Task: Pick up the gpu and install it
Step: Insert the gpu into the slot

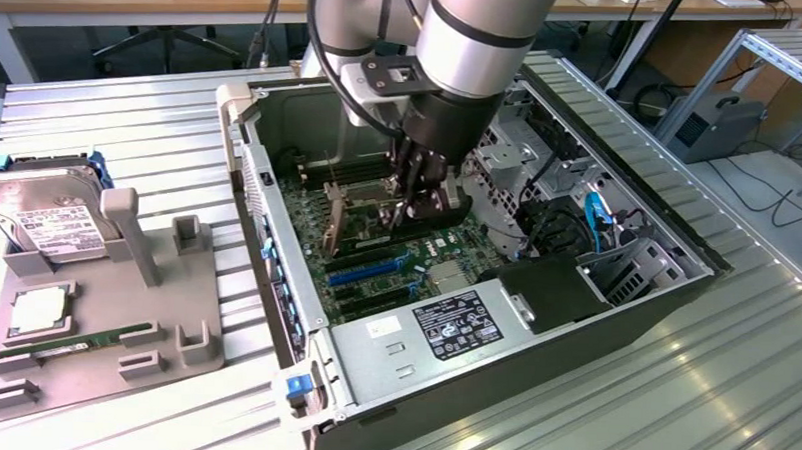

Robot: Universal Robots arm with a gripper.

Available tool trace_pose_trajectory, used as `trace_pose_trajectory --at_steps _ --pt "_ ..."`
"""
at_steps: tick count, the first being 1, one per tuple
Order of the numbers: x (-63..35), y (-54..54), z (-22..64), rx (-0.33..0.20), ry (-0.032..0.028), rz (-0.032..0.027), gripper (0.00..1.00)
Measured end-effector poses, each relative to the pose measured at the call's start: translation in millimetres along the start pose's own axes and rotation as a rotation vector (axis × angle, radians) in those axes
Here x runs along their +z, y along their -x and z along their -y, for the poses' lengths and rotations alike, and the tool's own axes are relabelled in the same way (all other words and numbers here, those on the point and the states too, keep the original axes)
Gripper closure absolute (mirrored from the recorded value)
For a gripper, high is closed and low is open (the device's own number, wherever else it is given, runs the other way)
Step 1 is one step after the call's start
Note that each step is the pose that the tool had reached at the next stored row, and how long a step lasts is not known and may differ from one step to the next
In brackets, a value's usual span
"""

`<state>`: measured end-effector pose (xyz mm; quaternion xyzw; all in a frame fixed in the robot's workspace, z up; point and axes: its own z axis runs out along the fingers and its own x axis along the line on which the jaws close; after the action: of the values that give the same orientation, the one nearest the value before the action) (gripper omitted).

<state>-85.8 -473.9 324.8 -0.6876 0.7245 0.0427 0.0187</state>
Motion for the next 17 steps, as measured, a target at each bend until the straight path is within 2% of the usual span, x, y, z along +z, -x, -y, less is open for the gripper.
trace_pose_trajectory --at_steps 17 --pt "1.0 -3.6 -1.1 0.000 0.0000 0.0000 0.73"
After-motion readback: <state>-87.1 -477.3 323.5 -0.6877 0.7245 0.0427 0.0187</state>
